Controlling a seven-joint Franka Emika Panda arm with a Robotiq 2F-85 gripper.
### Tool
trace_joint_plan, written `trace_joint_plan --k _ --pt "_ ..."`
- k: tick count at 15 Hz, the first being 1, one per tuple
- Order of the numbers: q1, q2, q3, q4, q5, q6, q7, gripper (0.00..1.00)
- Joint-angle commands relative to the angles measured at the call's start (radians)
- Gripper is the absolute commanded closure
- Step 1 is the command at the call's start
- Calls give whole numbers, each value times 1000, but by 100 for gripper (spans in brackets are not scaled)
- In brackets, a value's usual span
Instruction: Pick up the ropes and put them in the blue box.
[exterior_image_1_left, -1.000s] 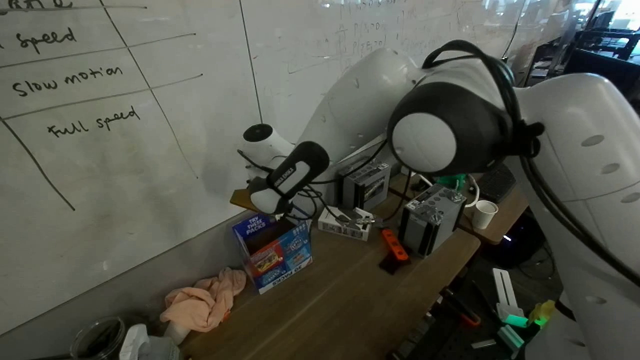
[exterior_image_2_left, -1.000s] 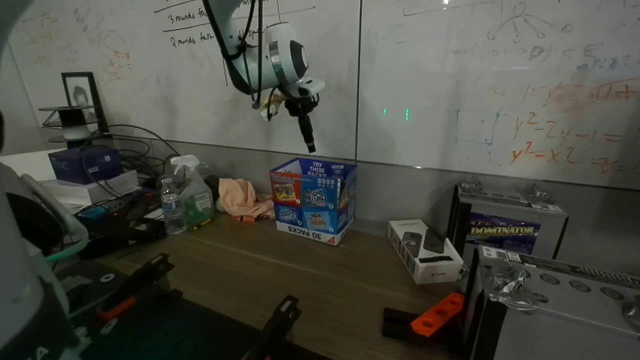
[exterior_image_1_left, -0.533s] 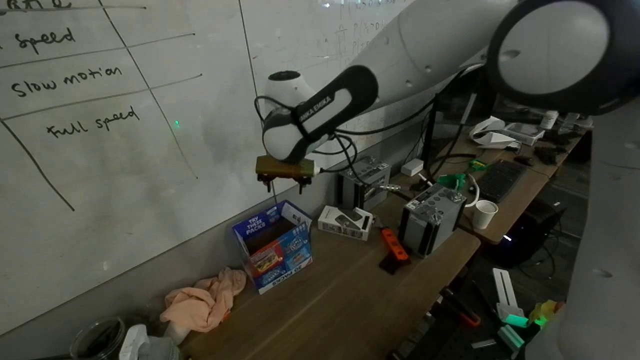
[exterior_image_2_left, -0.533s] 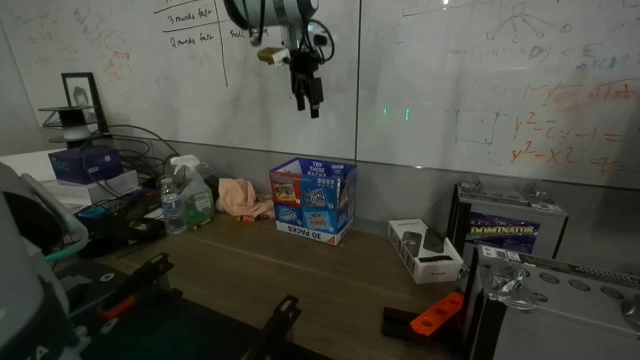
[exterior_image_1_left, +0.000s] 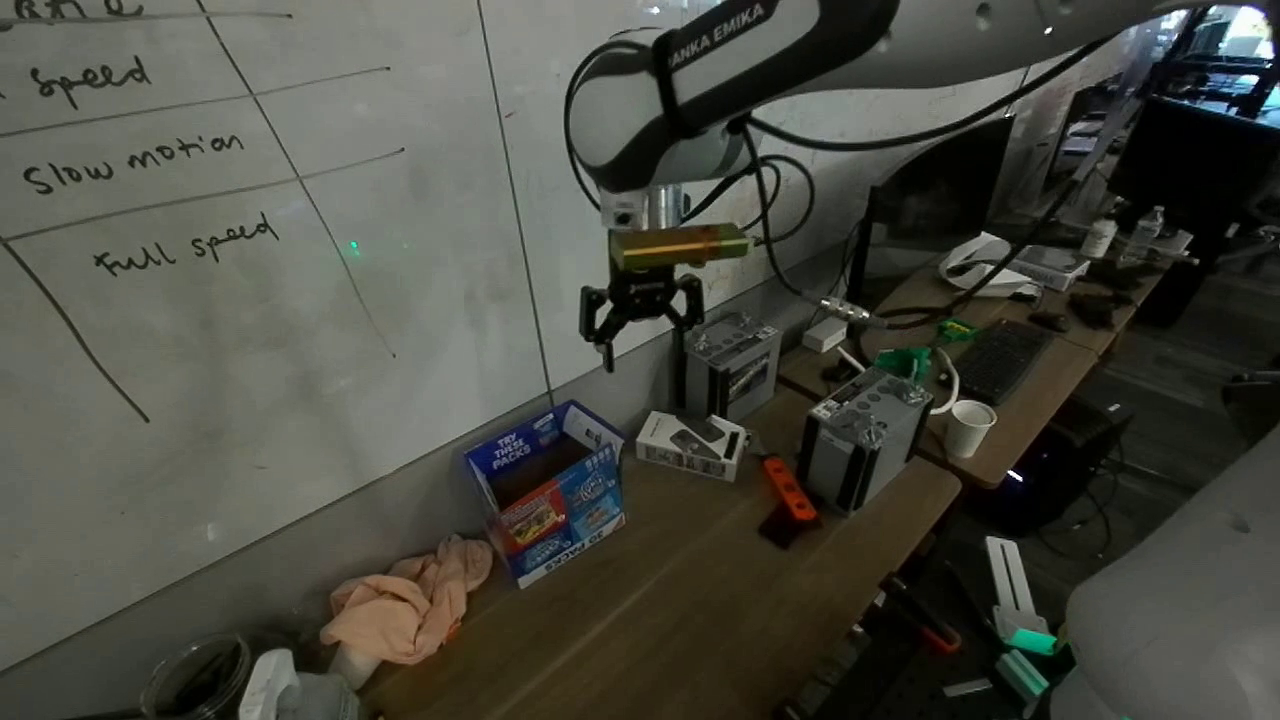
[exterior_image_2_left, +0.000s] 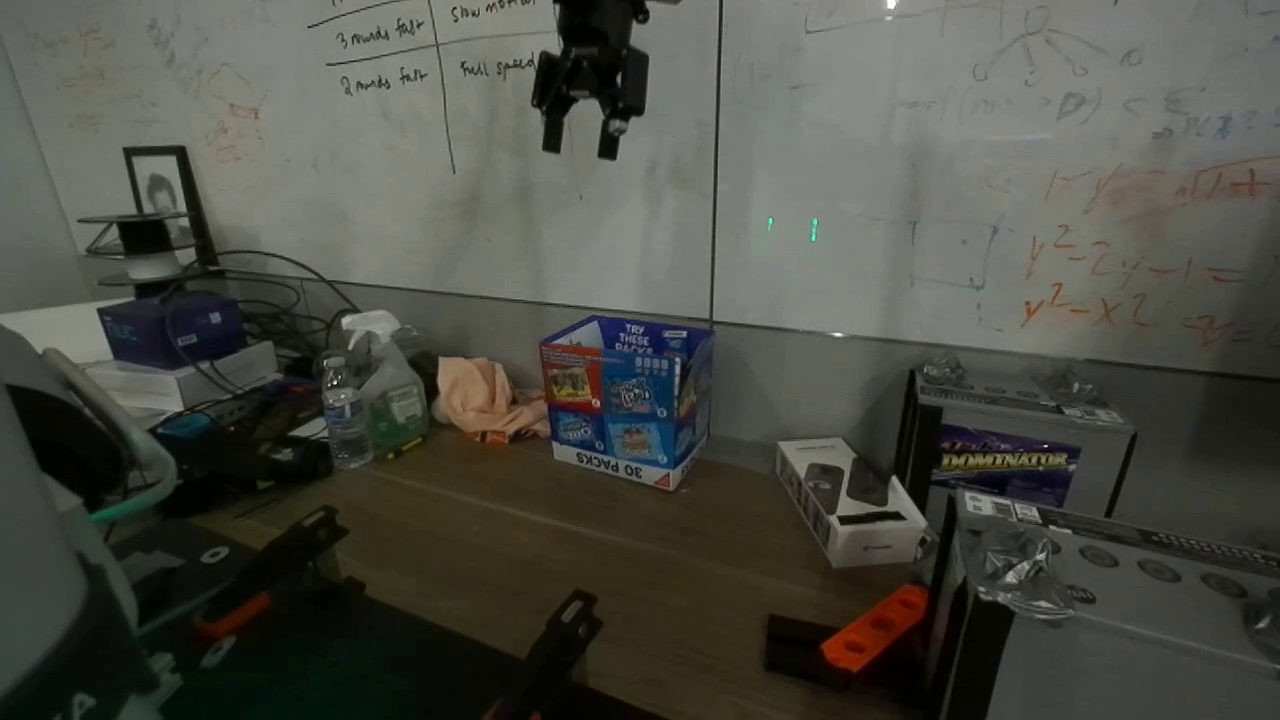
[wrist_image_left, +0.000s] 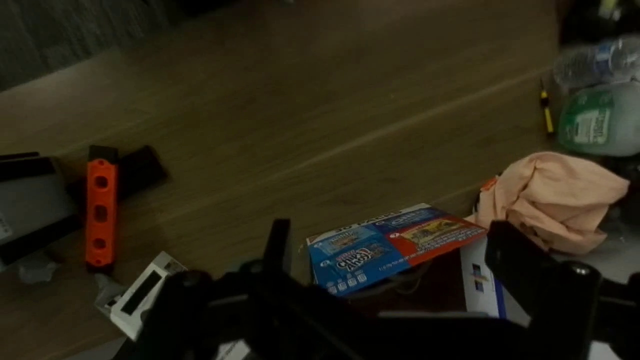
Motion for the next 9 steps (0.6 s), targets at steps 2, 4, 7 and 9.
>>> trace_joint_plan --k 2,4,7,9 --pt "179 -257 -316 -113 48 -204 -319 0" --pt "227 -350 -429 -161 17 -257 -441 0" --pt "264 -483 -575 -226 -26 -363 -606 0" --pt "274 -548 -637 -265 -46 -422 -639 0"
